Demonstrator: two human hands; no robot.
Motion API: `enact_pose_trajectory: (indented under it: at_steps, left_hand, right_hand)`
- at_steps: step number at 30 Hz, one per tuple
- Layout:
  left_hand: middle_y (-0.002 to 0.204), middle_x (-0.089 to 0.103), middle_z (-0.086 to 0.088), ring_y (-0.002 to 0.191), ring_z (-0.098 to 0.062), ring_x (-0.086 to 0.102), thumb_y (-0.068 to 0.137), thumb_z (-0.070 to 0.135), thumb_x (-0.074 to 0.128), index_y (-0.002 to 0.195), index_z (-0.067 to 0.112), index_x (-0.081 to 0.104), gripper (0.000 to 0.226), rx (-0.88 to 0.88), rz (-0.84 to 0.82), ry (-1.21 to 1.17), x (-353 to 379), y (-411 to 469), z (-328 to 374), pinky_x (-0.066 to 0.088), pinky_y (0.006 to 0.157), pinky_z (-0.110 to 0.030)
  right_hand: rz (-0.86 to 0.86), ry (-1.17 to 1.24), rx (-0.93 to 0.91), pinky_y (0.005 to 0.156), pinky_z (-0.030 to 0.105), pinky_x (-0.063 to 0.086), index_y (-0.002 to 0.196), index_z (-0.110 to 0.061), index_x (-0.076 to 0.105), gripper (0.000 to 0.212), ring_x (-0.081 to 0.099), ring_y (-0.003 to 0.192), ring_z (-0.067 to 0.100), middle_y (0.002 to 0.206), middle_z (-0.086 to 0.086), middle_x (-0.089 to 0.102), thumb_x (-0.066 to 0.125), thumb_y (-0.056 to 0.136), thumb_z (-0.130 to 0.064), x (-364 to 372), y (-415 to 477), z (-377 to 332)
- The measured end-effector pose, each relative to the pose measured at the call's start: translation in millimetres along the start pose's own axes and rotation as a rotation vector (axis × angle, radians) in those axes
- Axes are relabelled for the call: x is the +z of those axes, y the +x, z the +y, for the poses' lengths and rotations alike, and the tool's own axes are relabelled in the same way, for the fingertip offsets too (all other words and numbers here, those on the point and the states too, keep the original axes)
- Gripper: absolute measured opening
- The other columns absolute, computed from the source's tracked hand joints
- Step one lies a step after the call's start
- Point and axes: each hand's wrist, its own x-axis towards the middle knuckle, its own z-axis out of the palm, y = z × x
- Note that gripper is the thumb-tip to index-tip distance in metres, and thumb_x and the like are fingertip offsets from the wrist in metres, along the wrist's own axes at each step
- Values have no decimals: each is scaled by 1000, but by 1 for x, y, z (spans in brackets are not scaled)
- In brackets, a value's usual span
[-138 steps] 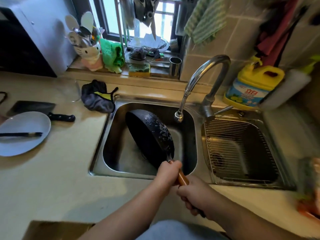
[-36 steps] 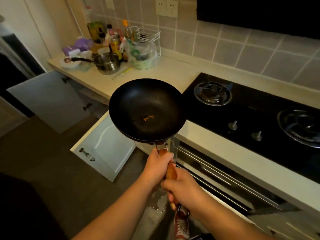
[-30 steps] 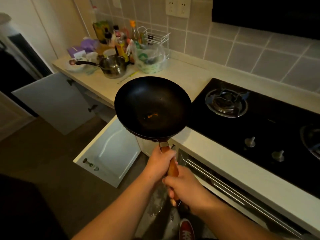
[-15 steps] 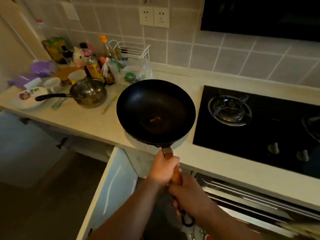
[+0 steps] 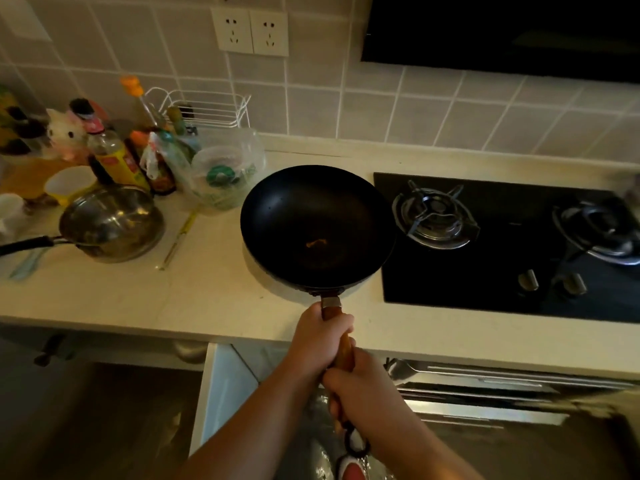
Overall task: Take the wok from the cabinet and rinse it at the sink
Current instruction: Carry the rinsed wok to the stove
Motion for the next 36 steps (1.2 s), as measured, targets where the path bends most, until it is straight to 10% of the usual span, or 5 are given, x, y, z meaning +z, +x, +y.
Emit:
enact_pose_trajectory:
  at_steps: [36]
  left_hand:
    - [85,66,-8,62,-13,68,85,22,68,103,20,64,18,-46,-59,38,-17,82,18,55,58,-22]
  right_hand:
    - [67,121,19,42,20,49,97,-9,59,5,55,37,11,49,1,60,57,93,-8,2,84,-22]
